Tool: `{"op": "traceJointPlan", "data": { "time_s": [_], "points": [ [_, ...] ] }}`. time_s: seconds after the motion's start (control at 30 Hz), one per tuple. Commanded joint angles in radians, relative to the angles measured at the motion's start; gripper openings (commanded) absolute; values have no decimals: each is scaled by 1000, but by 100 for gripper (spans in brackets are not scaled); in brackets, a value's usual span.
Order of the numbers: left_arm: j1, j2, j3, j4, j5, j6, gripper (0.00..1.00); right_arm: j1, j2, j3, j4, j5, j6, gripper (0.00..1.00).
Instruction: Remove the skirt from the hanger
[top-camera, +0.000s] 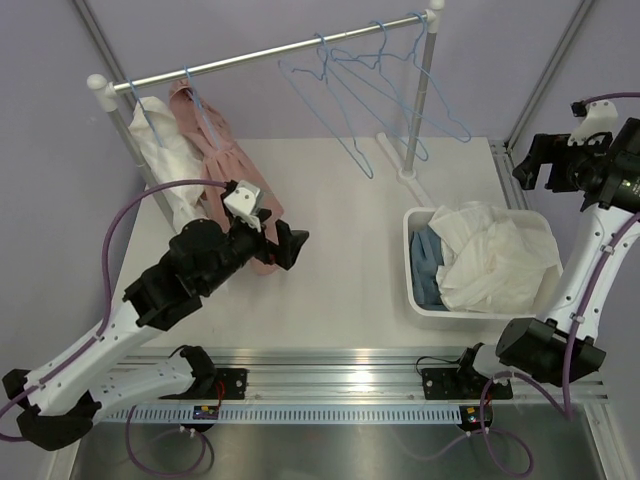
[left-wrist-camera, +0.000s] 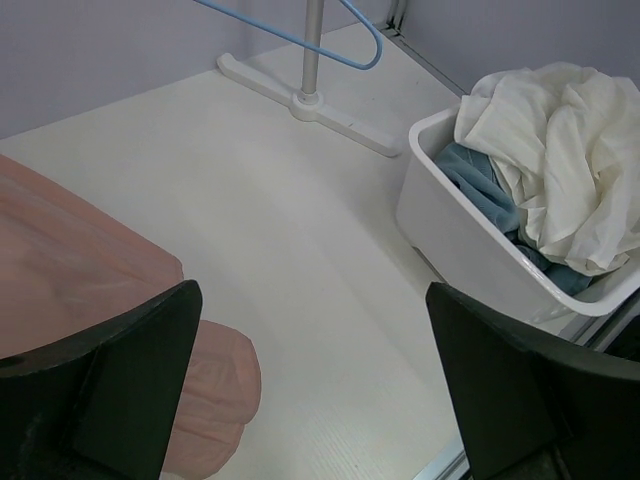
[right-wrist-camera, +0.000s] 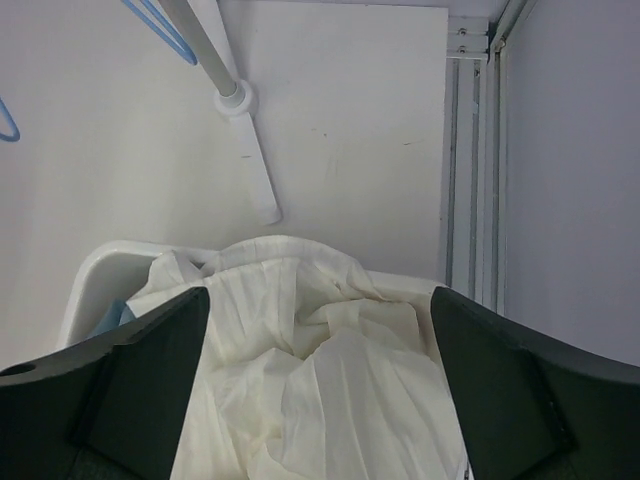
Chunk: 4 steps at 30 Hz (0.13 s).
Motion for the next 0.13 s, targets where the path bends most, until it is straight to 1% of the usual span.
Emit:
{"op": "traceJointPlan", "data": {
  "time_s": [0.0,0.1],
  "points": [
    [3,-24,43,-6,-42,11,99,2,-82,-61,193,33,145,99],
    [3,-33,34,-9,-44,4,99,2,-116,-101,255,26,163,99]
  ]
}}
